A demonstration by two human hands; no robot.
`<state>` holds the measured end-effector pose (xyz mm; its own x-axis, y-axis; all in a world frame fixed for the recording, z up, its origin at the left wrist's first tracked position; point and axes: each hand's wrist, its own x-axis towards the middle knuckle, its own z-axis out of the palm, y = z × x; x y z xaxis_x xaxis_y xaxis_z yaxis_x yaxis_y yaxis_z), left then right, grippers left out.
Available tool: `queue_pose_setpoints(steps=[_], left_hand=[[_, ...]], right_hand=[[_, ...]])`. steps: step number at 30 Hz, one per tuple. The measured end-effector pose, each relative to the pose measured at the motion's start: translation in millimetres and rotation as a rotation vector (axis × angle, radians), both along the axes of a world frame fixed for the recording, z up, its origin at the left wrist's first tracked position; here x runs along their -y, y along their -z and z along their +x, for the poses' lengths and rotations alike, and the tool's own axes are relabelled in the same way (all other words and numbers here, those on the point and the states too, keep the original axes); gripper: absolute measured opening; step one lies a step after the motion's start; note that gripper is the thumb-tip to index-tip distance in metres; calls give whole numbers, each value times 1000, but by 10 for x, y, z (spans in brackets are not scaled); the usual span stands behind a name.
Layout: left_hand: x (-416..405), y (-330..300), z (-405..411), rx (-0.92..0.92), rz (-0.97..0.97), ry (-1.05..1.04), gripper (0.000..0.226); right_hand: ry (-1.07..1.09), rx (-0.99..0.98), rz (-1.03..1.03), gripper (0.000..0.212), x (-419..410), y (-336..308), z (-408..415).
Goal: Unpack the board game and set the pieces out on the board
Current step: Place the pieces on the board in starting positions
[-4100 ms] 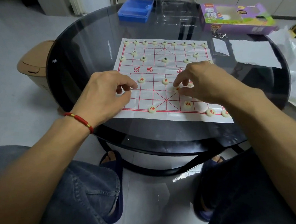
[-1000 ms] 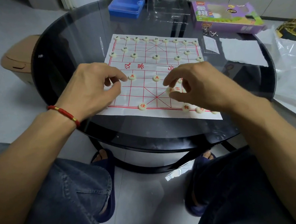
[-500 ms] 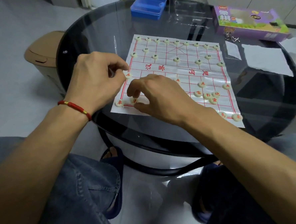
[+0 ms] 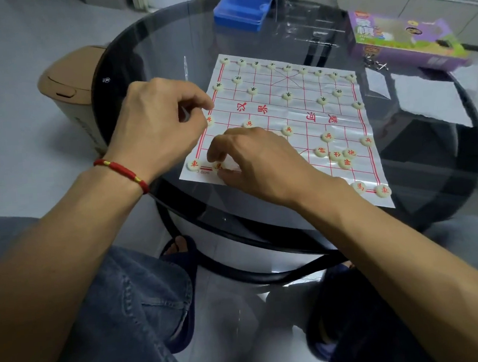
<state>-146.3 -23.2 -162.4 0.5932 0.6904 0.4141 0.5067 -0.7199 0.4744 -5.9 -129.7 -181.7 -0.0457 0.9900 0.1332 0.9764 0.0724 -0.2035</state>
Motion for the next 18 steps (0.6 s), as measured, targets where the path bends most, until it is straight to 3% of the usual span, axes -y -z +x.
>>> queue_pose_setpoints(steps=[6,13,18], left_hand=[[59,-1,9,-33,-18,18,18],[162,74,101,-123,-35,128,23],[237,75,199,-142,-28,165,24]], right_hand=[[39,17,50,18,174,-178,231],[452,67,-81,13,781,-352,1146],[541,43,-147,20,1007,-290,1245]])
